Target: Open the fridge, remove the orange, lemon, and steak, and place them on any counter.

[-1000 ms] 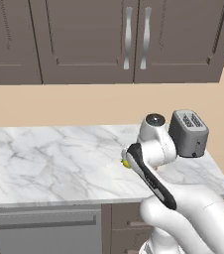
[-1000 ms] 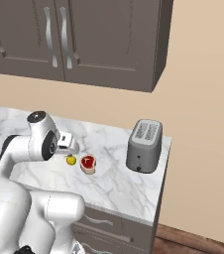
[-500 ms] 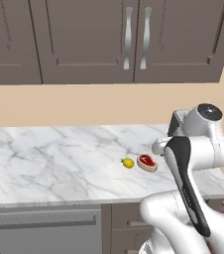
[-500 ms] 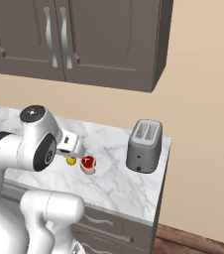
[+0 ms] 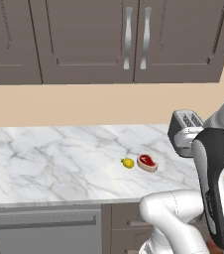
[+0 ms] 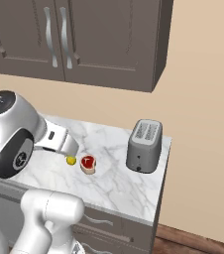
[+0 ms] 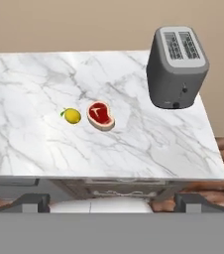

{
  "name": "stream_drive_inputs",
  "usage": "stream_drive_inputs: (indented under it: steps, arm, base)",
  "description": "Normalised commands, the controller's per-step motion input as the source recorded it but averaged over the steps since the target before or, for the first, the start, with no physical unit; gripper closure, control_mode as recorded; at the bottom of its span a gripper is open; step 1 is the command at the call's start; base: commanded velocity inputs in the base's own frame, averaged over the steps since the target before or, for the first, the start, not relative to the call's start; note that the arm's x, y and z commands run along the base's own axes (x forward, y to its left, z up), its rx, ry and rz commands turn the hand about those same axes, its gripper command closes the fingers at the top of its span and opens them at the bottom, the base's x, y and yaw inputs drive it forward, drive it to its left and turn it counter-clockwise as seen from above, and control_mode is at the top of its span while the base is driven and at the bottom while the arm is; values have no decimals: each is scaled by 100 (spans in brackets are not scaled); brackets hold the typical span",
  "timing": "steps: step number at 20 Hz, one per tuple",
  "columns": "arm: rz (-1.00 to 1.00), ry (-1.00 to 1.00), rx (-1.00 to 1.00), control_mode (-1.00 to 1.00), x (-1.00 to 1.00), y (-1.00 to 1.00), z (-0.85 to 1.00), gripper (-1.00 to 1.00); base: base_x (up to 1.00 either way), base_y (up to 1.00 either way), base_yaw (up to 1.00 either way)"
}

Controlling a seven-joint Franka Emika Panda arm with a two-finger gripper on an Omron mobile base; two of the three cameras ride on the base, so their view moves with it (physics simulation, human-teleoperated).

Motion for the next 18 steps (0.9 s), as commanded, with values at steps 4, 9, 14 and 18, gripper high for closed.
stream_drive_inputs:
  steps: [4, 9, 14, 18]
  arm:
    - [-2, -9, 0, -100, -45, 1, 24, -100]
    - [0, -1, 0, -100, 0, 1, 0, -100]
    - [0, 0, 0, -100, 3, 0, -1, -100]
    - [0, 0, 0, -100, 0, 0, 0, -100]
  base:
    - [0, 0, 0]
    - [0, 0, 0]
    - [0, 0, 0]
    - [0, 0, 0]
